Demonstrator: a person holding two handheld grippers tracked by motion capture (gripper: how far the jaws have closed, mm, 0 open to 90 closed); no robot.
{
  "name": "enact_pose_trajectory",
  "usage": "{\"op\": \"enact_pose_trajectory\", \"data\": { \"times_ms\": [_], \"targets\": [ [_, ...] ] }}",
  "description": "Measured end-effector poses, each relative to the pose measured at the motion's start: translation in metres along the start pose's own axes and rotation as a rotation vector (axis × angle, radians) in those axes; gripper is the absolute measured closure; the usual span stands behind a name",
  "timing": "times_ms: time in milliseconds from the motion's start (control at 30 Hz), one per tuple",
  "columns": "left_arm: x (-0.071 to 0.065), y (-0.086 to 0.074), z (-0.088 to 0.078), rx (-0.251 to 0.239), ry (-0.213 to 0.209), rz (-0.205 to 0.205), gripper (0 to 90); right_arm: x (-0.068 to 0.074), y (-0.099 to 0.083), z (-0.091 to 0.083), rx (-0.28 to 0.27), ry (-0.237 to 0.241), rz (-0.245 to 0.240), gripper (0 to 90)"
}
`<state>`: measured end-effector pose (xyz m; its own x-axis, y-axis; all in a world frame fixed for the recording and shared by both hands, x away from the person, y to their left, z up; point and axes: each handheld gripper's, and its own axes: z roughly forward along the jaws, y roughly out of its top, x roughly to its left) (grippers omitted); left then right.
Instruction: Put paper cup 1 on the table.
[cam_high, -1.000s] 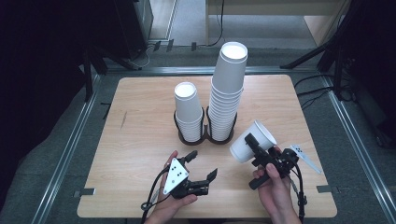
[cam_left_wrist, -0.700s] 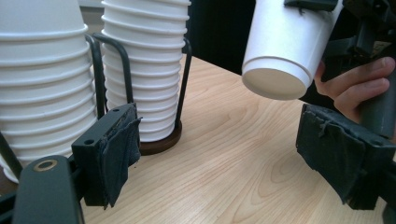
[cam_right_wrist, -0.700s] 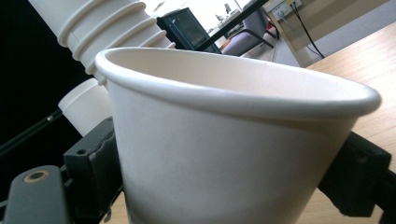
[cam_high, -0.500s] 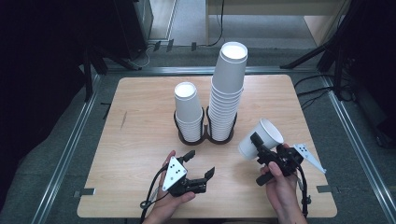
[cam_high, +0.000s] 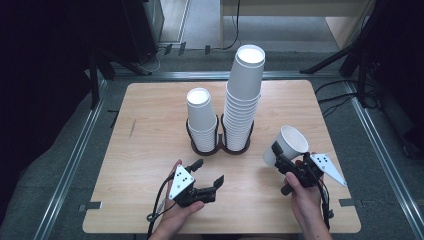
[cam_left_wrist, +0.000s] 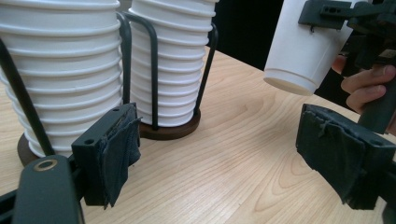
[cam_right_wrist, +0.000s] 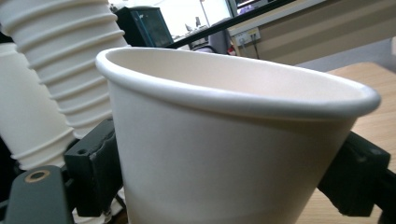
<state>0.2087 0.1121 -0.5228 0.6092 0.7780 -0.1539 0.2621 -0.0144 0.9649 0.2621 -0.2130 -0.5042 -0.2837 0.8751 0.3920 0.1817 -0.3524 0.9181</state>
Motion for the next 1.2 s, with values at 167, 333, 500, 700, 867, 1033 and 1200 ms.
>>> {"op": "enact_pose_trajectory", "data": {
  "times_ms": [167,333,500,700,867,1033,1200],
  "targets": [
    [-0.002,-0.002,0.001,0.007,-0.007,0.005,13.9,-0.002,-0.002,0.002,-0.025,-0.034,-0.066,13.6],
    [-0.003,-0.002,0.002,0.011,-0.009,0.004,13.9,-0.006,-0.001,0.003,-0.049,-0.074,-0.131,13.6],
    [-0.004,-0.003,0.002,0.017,-0.013,0.008,13.9,-0.011,-0.003,0.004,-0.06,-0.144,-0.24,13.6],
    [-0.005,-0.003,0.003,0.022,-0.019,0.009,13.9,-0.016,-0.005,0.006,-0.074,-0.173,-0.326,13.4],
    [-0.004,-0.003,0.003,0.02,-0.018,0.003,13.9,-0.025,-0.007,0.007,-0.098,-0.218,-0.346,13.2],
    [-0.005,-0.003,0.004,0.022,-0.018,0.007,13.9,-0.033,-0.009,0.009,-0.093,-0.245,-0.356,13.2],
    [-0.005,-0.004,0.004,0.025,-0.021,0.005,13.9,-0.037,-0.011,0.01,-0.08,-0.251,-0.364,13.0]
  ]
}}
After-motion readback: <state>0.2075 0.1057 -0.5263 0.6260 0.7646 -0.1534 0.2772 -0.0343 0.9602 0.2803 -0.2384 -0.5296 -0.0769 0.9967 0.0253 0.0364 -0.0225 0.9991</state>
